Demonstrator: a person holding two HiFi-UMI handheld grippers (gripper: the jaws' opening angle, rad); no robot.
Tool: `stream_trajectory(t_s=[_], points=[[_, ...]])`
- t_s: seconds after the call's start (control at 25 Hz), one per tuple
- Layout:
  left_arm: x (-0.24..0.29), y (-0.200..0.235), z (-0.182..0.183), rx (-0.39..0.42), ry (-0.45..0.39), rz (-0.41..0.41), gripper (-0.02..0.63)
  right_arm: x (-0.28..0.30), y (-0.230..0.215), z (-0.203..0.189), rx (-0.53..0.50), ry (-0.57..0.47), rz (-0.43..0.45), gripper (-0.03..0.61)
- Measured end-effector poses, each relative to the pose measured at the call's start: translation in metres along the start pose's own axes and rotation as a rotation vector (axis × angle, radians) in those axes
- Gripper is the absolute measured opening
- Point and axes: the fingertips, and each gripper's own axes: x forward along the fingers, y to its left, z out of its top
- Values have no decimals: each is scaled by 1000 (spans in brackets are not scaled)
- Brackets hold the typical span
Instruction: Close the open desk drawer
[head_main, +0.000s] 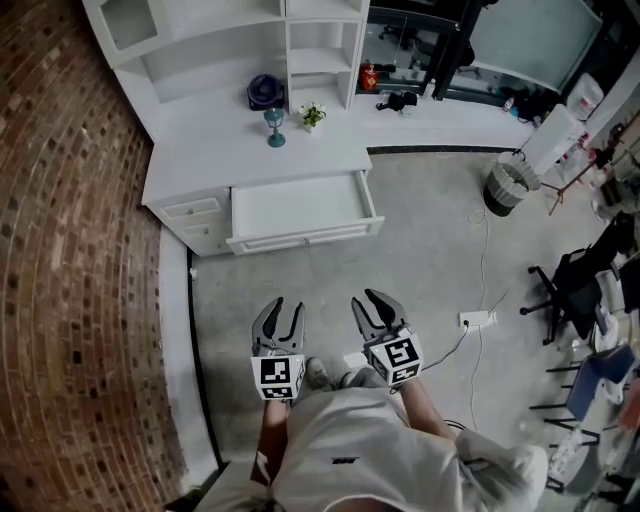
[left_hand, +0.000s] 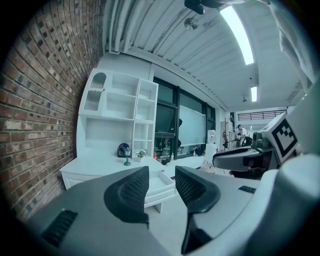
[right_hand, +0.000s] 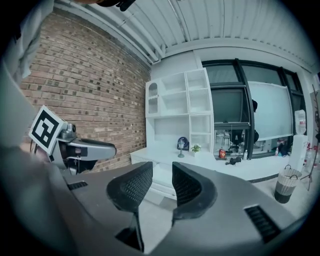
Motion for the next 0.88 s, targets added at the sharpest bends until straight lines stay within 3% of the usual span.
stream_trajectory(t_s=[0.4, 0.88], points=[[42, 11, -3, 3, 39, -4, 175, 37, -33, 1, 9, 12, -9, 103], [132, 15, -3, -7, 95, 81, 172, 112, -101, -2, 29, 55, 108, 103]])
